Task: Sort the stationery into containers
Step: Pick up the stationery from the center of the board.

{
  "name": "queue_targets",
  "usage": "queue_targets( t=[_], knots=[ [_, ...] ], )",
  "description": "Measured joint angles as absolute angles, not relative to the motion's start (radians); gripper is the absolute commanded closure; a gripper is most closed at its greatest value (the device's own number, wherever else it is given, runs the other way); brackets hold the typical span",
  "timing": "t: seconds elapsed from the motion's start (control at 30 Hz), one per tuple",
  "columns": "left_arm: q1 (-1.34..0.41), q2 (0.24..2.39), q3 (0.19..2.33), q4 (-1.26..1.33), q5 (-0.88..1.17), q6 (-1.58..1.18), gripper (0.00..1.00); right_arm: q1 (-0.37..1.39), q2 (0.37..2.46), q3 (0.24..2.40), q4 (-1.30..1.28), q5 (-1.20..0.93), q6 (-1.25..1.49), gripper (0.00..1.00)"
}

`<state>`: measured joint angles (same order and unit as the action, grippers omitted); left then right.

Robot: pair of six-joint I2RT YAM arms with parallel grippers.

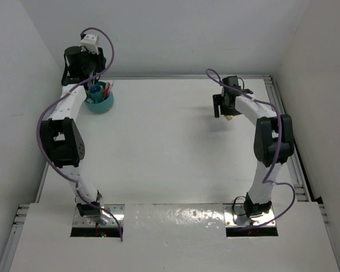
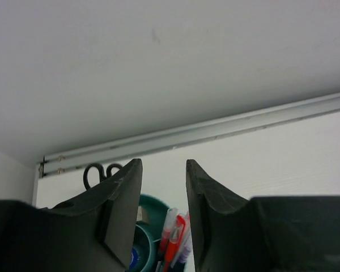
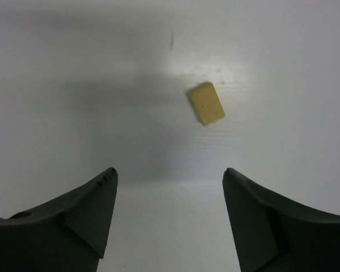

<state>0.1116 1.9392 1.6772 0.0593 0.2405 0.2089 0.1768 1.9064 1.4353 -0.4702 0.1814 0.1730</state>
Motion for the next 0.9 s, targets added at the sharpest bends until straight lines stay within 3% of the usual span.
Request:
queue_targets(
  t=[0.1,0.4,0.6,0.83,0.9],
  knots=[
    [0.111,1.86,1.691,0.015,0.299,0.178,0.65,0.127,2.007,1.451,-0.543,0.166,0.157,0.41],
    [0.097,1.779,1.718,-0.109,0.361,0.119,0.64,0.011,2.174,1.566,-0.6,0.064,0.112,0.4],
    [0.083,1.776,1.707,-0.138,0.37,0.094,0.64,-0.023,2.209,1.61,-0.591,0.008,0.083,0.46],
    [0.072,1.752,1.707,-0.139,0.375,0.071,0.64,-0.025,2.24,1.653,-0.565,-0.017,0.069,0.64],
    [0.071,1.744,1.707,-0.139,0.376,0.07,0.64,-0.025,2.248,1.665,-0.558,-0.024,0.068,0.74]
  ],
)
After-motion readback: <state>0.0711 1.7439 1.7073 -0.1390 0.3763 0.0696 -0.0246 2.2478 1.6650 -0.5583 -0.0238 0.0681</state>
